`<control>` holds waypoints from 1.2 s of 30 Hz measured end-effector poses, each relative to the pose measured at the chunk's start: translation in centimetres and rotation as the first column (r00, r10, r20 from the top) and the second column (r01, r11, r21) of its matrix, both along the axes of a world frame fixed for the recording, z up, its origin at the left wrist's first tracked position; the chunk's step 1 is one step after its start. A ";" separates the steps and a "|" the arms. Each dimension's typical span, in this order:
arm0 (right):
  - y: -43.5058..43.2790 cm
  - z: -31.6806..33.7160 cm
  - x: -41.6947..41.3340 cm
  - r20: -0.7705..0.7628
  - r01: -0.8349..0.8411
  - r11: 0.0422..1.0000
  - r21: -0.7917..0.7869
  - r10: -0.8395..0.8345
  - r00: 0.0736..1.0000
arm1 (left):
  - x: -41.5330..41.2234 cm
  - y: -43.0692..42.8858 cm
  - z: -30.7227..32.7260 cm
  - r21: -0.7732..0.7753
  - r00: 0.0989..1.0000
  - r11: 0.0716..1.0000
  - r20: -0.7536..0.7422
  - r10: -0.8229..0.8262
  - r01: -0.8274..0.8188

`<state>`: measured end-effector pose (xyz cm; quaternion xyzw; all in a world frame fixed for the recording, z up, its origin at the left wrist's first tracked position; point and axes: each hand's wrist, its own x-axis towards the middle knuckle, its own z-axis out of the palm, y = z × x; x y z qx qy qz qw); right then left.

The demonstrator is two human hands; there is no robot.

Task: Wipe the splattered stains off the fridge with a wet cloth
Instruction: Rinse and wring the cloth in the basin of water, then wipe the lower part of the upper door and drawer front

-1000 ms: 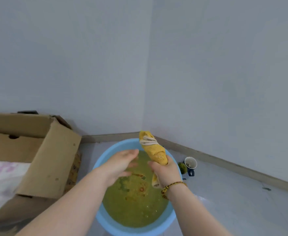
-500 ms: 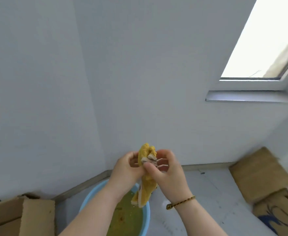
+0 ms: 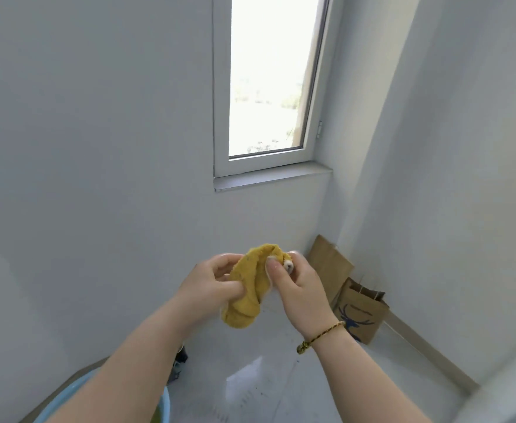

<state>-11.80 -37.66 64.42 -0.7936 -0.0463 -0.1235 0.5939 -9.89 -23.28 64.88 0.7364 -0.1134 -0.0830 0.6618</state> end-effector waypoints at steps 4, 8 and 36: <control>-8.5 1.1 -4.0 -0.054 0.137 0.982 0.128 -0.131 0.990 | -2.0 -9.8 0.9 0.165 0.999 0.986 0.051 -0.016 0.008; -16.6 2.7 -8.2 -0.014 0.347 0.926 0.152 -0.349 0.937 | -5.4 -18.6 0.4 0.145 0.997 0.986 -0.027 -0.074 0.077; -36.1 1.5 -23.2 -0.318 0.722 0.596 0.352 -0.649 0.691 | -10.4 -41.7 1.3 -0.042 0.514 0.553 -0.316 -0.798 0.832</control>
